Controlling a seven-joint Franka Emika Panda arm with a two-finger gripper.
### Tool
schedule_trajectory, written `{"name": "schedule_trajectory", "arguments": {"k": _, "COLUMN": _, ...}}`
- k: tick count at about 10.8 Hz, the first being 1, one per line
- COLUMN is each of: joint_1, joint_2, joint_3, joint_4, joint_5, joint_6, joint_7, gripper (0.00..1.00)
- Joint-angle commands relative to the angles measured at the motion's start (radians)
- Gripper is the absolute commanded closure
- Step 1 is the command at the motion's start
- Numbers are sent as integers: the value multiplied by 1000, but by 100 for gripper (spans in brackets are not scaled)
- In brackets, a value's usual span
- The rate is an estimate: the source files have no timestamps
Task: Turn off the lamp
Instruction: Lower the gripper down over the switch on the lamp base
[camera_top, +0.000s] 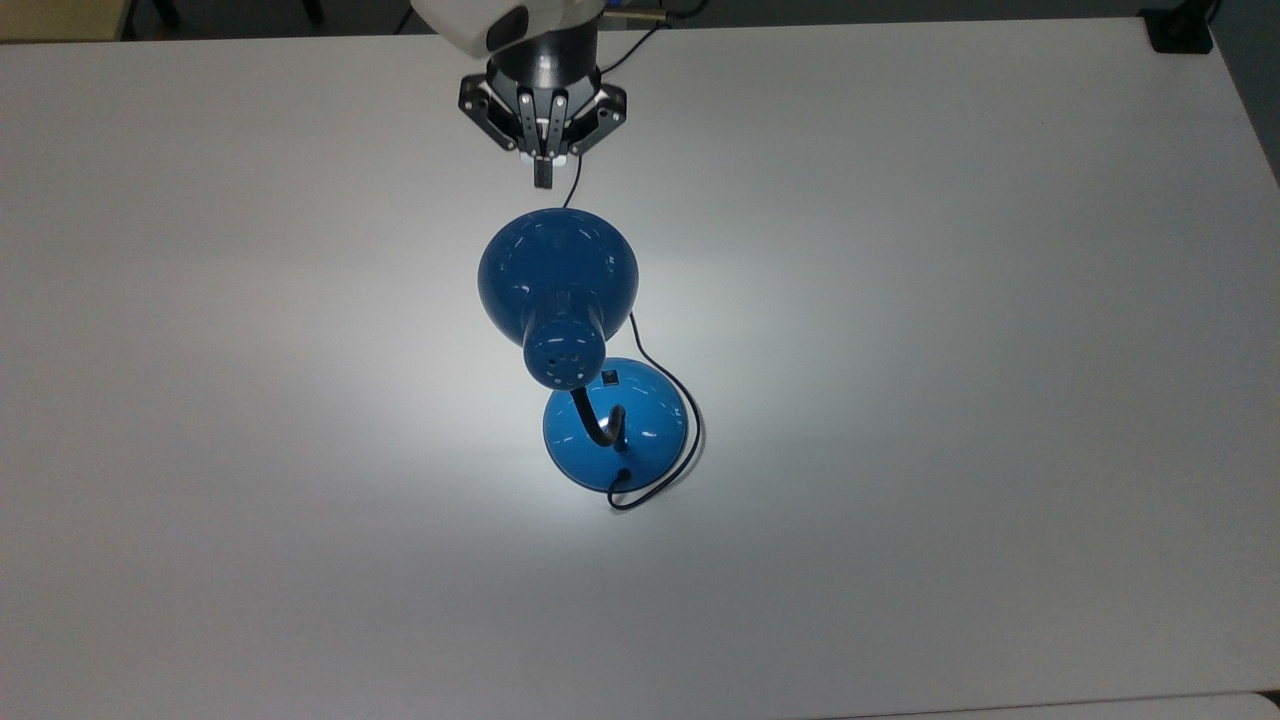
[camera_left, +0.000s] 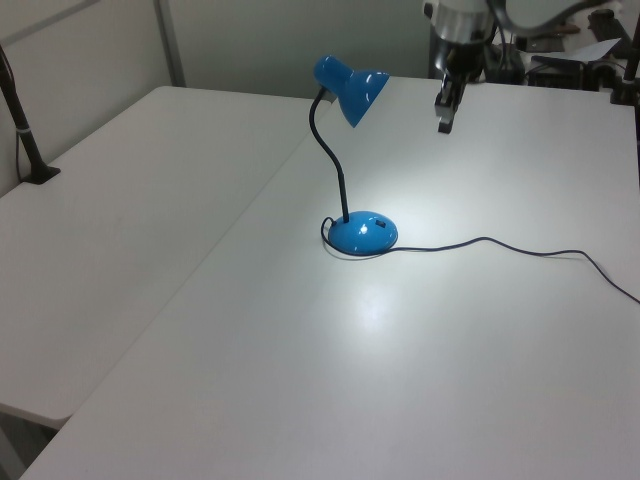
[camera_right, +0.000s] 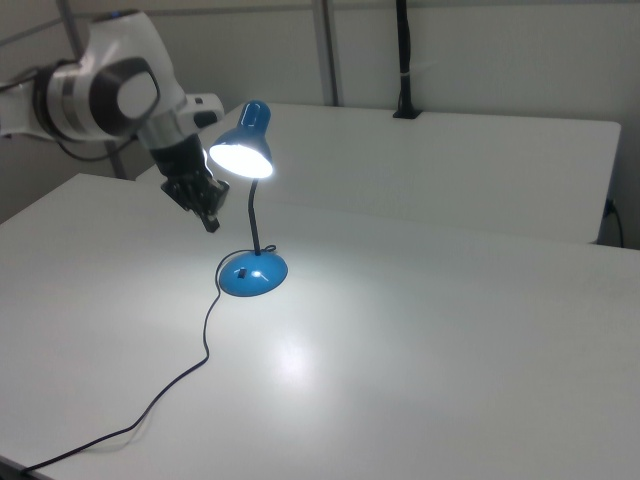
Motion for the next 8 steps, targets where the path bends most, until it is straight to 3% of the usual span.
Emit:
{"name": "schedule_trajectory", "arguments": {"k": 1, "joint_1": -8, "joint_2": 30, "joint_3": 0, "joint_4": -116, "joint_5": -3, "joint_6": 227, "joint_7": -10, "gripper": 100}}
{"name": "schedule_trajectory", "arguments": {"k": 5, "joint_1": -4, "joint_2": 87, "joint_3": 0, "joint_4": -201, "joint_5": -4, "joint_6": 484, "joint_7": -10, "gripper": 100}}
{"name": "schedule_trajectory", "arguments": {"k": 8, "joint_1": 6, "joint_2": 162, "joint_3": 3, "joint_4": -208, "joint_5": -4, "joint_6": 627, "joint_7": -19, "gripper": 100}}
